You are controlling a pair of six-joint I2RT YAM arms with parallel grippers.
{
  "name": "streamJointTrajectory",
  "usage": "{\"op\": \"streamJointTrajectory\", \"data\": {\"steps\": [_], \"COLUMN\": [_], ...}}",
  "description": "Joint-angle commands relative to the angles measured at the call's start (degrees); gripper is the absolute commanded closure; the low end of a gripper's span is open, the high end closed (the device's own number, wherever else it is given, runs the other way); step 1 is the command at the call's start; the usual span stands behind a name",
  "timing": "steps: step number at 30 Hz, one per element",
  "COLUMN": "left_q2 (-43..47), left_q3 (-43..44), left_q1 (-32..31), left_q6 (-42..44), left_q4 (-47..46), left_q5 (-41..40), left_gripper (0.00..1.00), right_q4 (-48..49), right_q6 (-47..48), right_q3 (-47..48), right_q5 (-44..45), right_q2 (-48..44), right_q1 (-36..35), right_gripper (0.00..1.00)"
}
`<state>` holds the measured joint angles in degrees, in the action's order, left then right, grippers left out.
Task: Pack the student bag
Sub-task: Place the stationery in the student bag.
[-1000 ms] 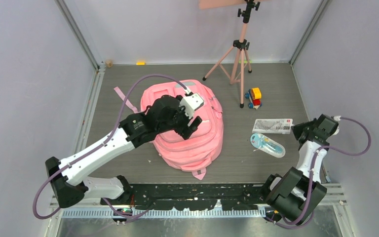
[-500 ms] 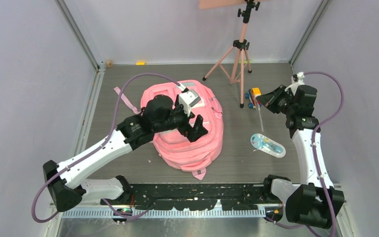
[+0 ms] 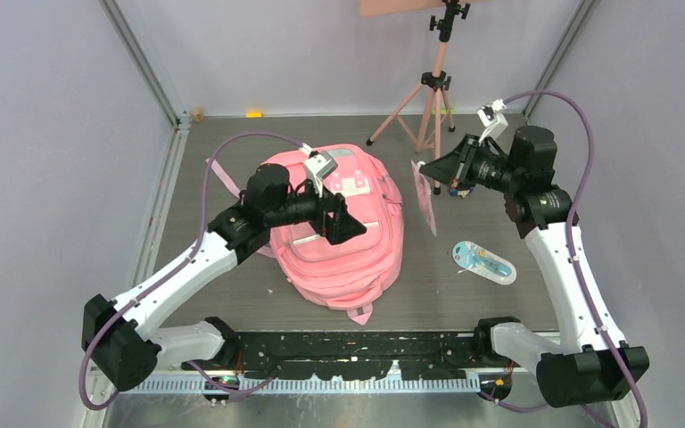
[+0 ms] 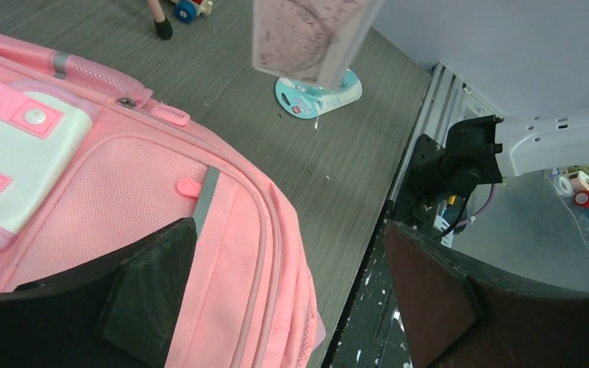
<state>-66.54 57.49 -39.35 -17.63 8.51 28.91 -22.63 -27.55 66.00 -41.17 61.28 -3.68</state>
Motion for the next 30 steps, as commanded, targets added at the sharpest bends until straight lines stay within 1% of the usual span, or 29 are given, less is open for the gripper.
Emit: {"op": "streamJointTrajectory", "data": {"steps": [1,5,14,16,20,27,28,30], "left_q2": [1.88,0.47,2.41,2.45,2.7,1.56,1.54,1.2], "left_q3": [-1.43,-1.34,-1.51,-1.79,-4.16,-3.54,-3.58,-3.46], "left_q1": [1.44,1.45,1.95,1.92,1.98,1.91,1.97,1.94], "left_q6": [-0.08,0.25,5.19,4.72,1.43,1.41,1.26,0.78], "left_q4": [-9.56,-12.3,-13.11,-14.19,-20.33,-21.05,-21.65,-22.61], "left_q5": [5.11,8.15,4.51,5.83,10.08,12.09,12.89,14.74], "left_gripper": [0.04,0.04,0.02,0.02,0.03,0.02,0.03,0.07], "right_q4": [-1.11,-1.46,-0.48,-0.39,-0.11,-0.04,0.0,0.11], "right_q6": [0.68,0.05,-1.51,-1.54,-1.75,-1.89,-1.85,-1.93], "right_q3": [6.32,9.08,13.59,14.43,15.3,16.21,16.5,16.89], "right_q5": [-4.5,-6.14,-9.2,-9.34,-9.27,-9.71,-9.8,-9.89], "right_q2": [0.91,1.77,3.65,4.01,4.64,5.53,5.61,5.81], "right_q1": [-5.27,-8.82,-16.85,-18.35,-20.3,-22.35,-22.52,-22.81], "right_gripper": [0.99,0.99,0.99,0.99,0.99,0.99,0.99,0.99]}}
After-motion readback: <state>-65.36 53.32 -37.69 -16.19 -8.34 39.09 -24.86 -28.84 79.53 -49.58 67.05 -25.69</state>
